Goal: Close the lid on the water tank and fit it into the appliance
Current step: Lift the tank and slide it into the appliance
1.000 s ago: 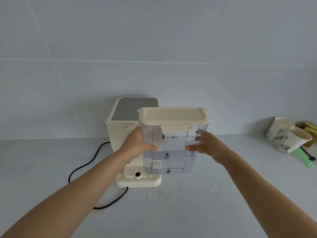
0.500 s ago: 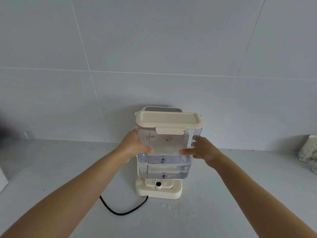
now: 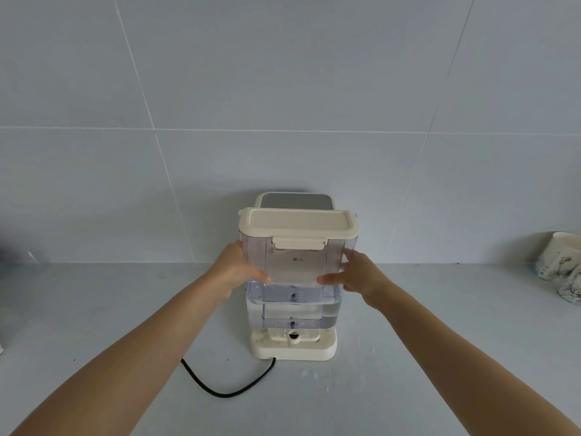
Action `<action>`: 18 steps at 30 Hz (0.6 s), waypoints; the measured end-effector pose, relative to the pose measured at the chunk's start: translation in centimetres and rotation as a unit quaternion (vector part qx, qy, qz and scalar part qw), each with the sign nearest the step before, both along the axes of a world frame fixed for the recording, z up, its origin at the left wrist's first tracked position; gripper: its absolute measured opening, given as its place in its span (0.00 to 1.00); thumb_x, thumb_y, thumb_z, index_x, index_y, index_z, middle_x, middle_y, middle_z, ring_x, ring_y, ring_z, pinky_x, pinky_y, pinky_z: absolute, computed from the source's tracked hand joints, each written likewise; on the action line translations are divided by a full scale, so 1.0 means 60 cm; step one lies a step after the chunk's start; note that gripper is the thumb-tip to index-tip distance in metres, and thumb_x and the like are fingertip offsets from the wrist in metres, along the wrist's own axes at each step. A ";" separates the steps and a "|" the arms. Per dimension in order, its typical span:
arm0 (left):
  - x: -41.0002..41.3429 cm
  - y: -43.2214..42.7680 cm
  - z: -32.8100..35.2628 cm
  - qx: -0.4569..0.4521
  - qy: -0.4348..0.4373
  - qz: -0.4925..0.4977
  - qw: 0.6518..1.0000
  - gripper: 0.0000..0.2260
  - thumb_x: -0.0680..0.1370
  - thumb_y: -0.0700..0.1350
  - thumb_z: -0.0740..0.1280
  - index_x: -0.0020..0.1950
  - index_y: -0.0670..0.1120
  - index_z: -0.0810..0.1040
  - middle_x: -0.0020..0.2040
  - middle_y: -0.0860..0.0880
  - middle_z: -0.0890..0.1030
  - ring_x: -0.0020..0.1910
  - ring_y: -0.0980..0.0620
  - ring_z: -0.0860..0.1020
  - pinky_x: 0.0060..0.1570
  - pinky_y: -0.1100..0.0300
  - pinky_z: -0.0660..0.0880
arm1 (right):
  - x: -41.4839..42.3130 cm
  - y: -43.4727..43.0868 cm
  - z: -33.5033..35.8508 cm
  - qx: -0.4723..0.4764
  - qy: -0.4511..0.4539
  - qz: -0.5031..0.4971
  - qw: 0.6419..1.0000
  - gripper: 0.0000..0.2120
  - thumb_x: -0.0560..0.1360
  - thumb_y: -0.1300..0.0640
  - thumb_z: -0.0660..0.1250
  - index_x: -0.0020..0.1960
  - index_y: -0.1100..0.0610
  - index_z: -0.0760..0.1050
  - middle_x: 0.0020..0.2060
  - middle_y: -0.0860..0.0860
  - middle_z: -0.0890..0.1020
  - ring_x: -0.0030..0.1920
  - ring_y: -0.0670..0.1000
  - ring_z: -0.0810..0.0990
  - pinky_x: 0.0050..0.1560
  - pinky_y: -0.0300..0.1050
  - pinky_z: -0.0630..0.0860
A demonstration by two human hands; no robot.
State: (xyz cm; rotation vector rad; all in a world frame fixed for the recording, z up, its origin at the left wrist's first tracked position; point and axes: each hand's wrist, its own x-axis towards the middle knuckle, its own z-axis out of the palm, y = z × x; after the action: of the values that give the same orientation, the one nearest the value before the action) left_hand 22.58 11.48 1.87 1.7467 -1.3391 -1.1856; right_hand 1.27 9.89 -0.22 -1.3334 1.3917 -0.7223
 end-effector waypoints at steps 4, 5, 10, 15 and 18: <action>0.005 -0.003 -0.013 0.004 0.007 0.007 1.000 0.26 0.63 0.27 0.74 0.60 0.36 0.75 0.49 0.43 0.80 0.57 0.41 0.78 0.54 0.54 0.74 | 0.005 0.001 -0.012 -0.001 -0.016 -0.008 1.000 0.34 0.64 0.67 0.74 0.66 0.58 0.66 0.53 0.51 0.74 0.56 0.54 0.71 0.55 0.45 0.69; 0.005 -0.004 -0.018 0.005 0.010 0.005 1.000 0.26 0.63 0.27 0.74 0.60 0.36 0.75 0.45 0.44 0.80 0.56 0.41 0.78 0.53 0.54 0.74 | 0.006 0.001 -0.016 0.000 -0.019 -0.010 1.000 0.34 0.63 0.67 0.74 0.65 0.57 0.66 0.53 0.51 0.74 0.56 0.54 0.71 0.55 0.45 0.69; 0.003 -0.006 -0.034 -0.001 0.030 0.012 0.999 0.18 0.64 0.24 0.71 0.43 0.43 0.74 0.36 0.50 0.76 0.48 0.47 0.76 0.41 0.61 0.71 | 0.008 0.001 -0.036 0.004 -0.028 -0.021 0.999 0.33 0.62 0.67 0.75 0.63 0.56 0.68 0.54 0.51 0.76 0.59 0.55 0.73 0.59 0.49 0.71; 0.007 -0.011 -0.057 -0.012 0.036 0.003 0.999 0.23 0.62 0.25 0.73 0.53 0.40 0.75 0.48 0.44 0.80 0.52 0.45 0.78 0.51 0.57 0.71 | 0.007 -0.001 -0.049 0.006 -0.018 -0.018 1.000 0.32 0.61 0.67 0.76 0.61 0.54 0.68 0.57 0.52 0.76 0.61 0.56 0.72 0.64 0.54 0.71; 0.007 -0.011 -0.064 -0.010 0.030 -0.004 1.000 0.21 0.63 0.25 0.72 0.49 0.43 0.74 0.39 0.49 0.75 0.44 0.50 0.74 0.45 0.61 0.70 | 0.007 -0.002 -0.058 0.007 -0.016 -0.016 1.000 0.31 0.61 0.67 0.76 0.58 0.51 0.68 0.57 0.52 0.76 0.62 0.56 0.72 0.65 0.56 0.71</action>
State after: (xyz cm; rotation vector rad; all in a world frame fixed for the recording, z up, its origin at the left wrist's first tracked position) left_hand 23.01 10.82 -1.97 1.6803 -1.3203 -1.2141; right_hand 1.70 9.79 -3.67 -1.2871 1.3923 -0.7506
